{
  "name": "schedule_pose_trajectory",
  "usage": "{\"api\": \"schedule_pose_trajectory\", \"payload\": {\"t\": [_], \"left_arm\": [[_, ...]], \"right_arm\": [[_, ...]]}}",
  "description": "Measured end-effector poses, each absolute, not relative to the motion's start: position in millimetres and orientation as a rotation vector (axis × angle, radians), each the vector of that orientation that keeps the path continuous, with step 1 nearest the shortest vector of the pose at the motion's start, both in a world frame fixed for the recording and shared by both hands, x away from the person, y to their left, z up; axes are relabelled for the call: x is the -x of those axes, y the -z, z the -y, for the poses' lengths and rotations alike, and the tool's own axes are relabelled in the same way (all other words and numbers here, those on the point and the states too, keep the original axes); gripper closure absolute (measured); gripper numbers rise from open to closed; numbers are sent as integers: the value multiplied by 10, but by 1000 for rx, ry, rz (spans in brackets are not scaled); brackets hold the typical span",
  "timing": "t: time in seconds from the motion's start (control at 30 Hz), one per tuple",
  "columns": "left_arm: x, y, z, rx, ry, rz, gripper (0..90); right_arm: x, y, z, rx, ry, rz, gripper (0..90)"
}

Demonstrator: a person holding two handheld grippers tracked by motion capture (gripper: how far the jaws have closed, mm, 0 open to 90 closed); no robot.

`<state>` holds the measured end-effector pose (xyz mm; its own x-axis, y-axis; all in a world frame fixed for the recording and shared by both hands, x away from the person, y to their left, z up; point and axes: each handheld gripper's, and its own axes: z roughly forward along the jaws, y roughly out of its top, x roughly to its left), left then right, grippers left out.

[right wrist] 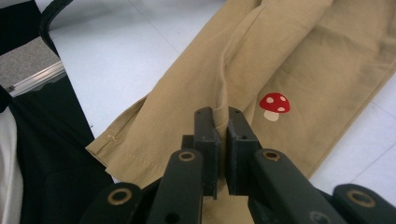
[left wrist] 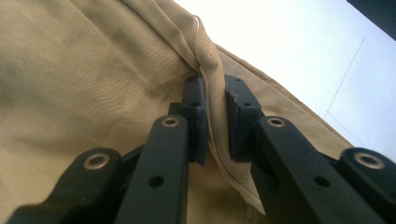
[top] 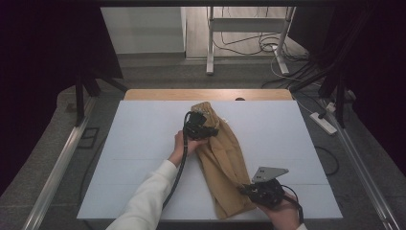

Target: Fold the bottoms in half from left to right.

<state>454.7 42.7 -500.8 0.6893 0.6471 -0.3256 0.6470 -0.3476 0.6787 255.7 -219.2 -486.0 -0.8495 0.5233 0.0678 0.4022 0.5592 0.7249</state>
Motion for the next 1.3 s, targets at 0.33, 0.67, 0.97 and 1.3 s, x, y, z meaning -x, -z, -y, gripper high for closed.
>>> {"api": "schedule_pose_trajectory", "payload": {"t": [0.33,0.67,0.97,1.3], "left_arm": [[-4558,5017,-356,-2063,9,-987,775],[-4475,4914,-320,-2036,-57,-959,416],[-4345,4802,-500,-2072,-102,-928,351],[-4140,4754,-769,-2092,-141,-908,356]], "right_arm": [[-2547,4877,2210,-792,-1148,-2639,846],[-2546,4869,2253,-794,-1142,-2597,615],[-2591,4784,2297,-823,-1125,-2493,364],[-2758,4834,2143,-781,-1111,-2563,354]]}}
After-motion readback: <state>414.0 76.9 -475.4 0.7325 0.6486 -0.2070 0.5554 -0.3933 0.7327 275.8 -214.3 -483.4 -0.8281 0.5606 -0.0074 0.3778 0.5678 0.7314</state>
